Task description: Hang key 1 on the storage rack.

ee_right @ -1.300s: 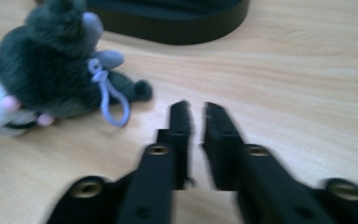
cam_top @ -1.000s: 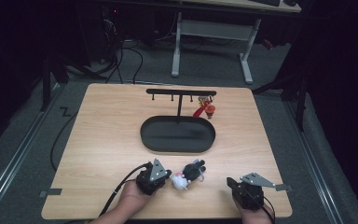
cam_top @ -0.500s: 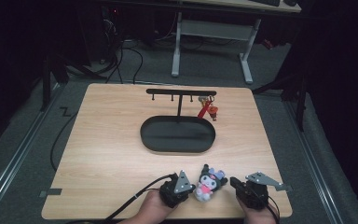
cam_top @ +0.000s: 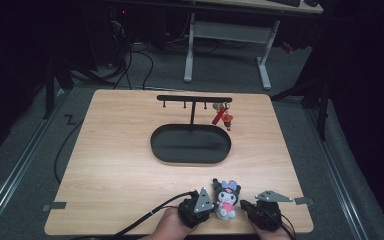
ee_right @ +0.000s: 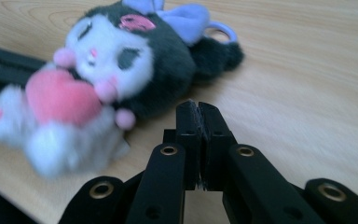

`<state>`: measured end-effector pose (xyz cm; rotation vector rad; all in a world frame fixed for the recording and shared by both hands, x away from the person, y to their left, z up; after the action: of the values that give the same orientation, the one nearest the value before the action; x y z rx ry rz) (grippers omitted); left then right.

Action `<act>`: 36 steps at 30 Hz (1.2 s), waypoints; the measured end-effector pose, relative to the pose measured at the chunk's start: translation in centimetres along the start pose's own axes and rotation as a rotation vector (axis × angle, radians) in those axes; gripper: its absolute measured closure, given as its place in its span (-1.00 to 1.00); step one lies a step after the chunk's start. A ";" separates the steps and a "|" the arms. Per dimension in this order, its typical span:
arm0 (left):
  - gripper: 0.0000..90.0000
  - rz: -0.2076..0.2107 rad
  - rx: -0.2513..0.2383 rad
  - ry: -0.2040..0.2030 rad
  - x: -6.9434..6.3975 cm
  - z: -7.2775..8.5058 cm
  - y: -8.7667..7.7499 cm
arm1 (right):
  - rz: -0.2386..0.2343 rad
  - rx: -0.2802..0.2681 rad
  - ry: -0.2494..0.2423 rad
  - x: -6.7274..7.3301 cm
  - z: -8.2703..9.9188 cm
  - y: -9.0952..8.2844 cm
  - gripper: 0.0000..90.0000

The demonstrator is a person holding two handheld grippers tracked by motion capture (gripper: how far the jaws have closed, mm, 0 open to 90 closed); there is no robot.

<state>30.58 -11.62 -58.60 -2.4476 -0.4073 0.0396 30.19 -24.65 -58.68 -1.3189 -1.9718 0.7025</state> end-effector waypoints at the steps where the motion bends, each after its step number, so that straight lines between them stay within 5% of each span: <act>1: 0.95 0.002 0.001 -0.002 0.0 0.0 0.1 | 0.000 0.000 -0.019 0.2 -0.4 0.6 0.96; 8: 0.95 -0.003 0.015 -0.008 0.3 -0.6 1.1 | 0.030 -0.036 -0.060 -0.5 -3.7 2.1 0.93; 12: 0.89 -0.033 0.010 -0.014 1.4 0.0 0.0 | 0.076 -0.057 -0.069 -1.5 -3.7 1.5 0.86; 18: 0.75 -0.164 0.014 -0.048 6.1 2.9 -4.4 | 0.088 -0.055 -0.051 -2.7 -3.1 0.9 0.77; 26: 0.68 -0.381 0.039 -0.102 13.9 8.0 -13.2 | 0.099 -0.036 -0.017 -3.1 -2.8 1.2 0.68; 31: 0.62 -0.433 0.043 -0.144 16.0 11.0 -16.1 | 0.111 -0.022 -0.007 -3.2 -2.4 1.3 0.65; 36: 0.38 -0.457 0.071 -0.141 17.1 12.6 -16.6 | 0.124 -0.017 0.005 -3.2 -2.2 1.3 0.59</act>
<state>40.53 13.39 -57.22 -2.2339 -0.9990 0.0309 33.48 -27.03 -58.92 -1.4622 -1.9082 0.7412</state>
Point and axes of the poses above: each handheld gripper's, and its own axes: y roughly forward along the jaws, z roughly out of its underside, x roughly to its left, the point moved 10 cm from there along y, roughly forward along the jaws, and after that the axes turned 7 degrees about y, right-handed, at the moved point
